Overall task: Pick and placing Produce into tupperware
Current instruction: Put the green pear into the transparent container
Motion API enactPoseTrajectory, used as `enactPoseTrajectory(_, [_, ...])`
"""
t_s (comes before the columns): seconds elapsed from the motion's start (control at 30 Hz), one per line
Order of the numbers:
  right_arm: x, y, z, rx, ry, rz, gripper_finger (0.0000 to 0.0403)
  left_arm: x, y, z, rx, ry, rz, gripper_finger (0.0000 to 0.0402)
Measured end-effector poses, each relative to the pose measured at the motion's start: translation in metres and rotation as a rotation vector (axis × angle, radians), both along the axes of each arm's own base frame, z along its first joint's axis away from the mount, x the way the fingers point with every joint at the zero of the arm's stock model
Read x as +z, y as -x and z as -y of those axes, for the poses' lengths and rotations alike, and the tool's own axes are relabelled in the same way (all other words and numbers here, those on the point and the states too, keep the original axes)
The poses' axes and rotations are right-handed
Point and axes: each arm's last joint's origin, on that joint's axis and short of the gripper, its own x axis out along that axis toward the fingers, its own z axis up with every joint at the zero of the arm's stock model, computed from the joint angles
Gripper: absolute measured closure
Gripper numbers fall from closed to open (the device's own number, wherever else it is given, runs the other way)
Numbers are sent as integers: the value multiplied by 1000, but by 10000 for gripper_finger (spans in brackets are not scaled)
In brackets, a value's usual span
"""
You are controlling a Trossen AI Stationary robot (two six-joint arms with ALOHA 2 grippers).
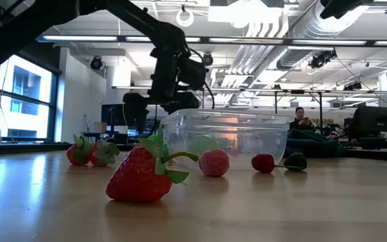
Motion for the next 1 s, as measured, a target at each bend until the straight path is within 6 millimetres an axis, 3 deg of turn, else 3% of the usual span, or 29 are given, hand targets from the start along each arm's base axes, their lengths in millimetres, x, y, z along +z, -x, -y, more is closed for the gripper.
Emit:
enactPoseTrajectory(0.5, [0,0,0,0,0,0,371,-22,-4,8,-30,-1,35,34])
enactPoseTrajectory(1.0, [0,0,0,0,0,0,371,-23,-4,8,-16,-33,15,35])
